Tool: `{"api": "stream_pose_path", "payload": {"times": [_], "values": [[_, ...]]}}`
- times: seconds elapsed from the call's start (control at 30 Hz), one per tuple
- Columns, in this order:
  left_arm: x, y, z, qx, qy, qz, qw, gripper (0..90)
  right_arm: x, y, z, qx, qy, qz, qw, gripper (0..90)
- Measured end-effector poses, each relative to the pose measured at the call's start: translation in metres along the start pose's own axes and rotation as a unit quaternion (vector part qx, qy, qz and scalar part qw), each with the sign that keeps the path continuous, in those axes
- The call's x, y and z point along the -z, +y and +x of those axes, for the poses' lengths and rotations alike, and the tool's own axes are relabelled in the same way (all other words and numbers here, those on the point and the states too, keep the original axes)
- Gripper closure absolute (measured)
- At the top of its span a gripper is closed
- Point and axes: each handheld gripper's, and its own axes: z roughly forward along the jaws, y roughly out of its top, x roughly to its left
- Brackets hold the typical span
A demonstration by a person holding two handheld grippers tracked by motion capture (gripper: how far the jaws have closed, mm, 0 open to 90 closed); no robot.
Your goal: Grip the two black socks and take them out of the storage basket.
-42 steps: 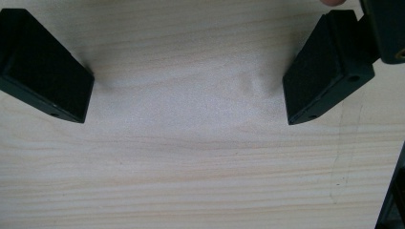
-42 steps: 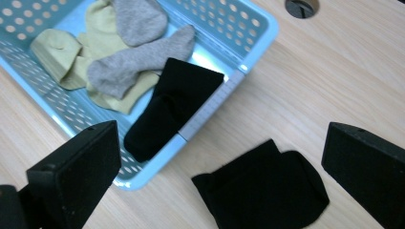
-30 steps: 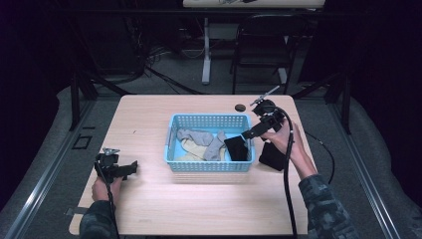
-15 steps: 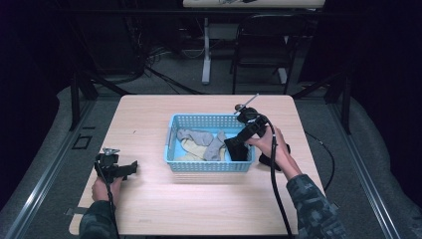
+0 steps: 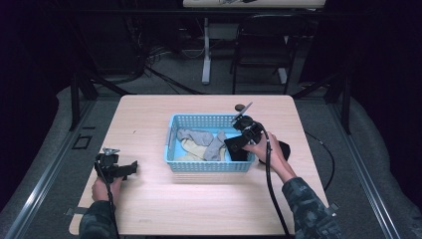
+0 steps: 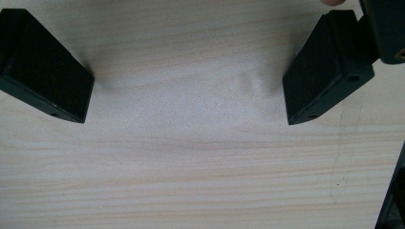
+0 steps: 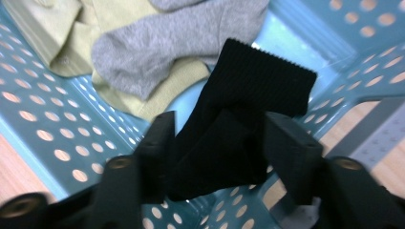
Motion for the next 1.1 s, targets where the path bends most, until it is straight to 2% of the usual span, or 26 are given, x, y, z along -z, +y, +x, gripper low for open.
{"api": "stream_pose_path", "payload": {"times": [0.17, 0.3, 0.43, 0.5, 0.67, 0.7, 0.73, 0.93, 1.1], "values": [[0.000, 0.000, 0.000, 0.000, 0.000, 0.000, 1.0000, 3.4, -0.003, 0.001, -0.003, -0.002, -0.001, 0.016, 0.9999, 72.5], [0.000, 0.000, 0.000, 0.000, 0.000, 0.000, 1.0000, 3.5, -0.003, -0.001, -0.002, -0.009, 0.003, 0.004, 0.9999, 84.5], [0.000, 0.000, 0.000, 0.000, 0.000, 0.001, 1.0000, 3.5, 0.003, -0.002, -0.001, -0.014, 0.009, -0.009, 0.9998, 85.9], [0.000, 0.000, 0.000, 0.000, 0.000, 0.000, 1.0000, 3.5, 0.009, -0.001, -0.001, -0.005, 0.011, -0.013, 0.9998, 86.1], [0.000, 0.000, 0.000, 0.000, 0.000, 0.000, 1.0000, 3.5, 0.023, 0.002, 0.002, -0.004, 0.011, -0.040, 0.9991, 86.4], [0.000, 0.000, 0.000, 0.000, 0.000, 0.000, 1.0000, 3.5, 0.026, 0.003, 0.003, -0.008, 0.017, -0.050, 0.9986, 86.4], [0.000, 0.000, 0.000, 0.000, 0.000, 0.000, 1.0000, 3.4, 0.030, 0.004, 0.003, -0.003, 0.011, -0.050, 0.9987, 86.5], [0.000, 0.000, 0.000, 0.000, 0.000, 0.000, 1.0000, 3.4, 0.044, 0.008, 0.005, -0.003, 0.022, -0.077, 0.9968, 86.7], [0.000, 0.000, 0.000, 0.000, 0.000, 0.001, 1.0000, 3.5, 0.059, 0.014, 0.006, -0.002, 0.021, -0.095, 0.9953, 86.8]]}}
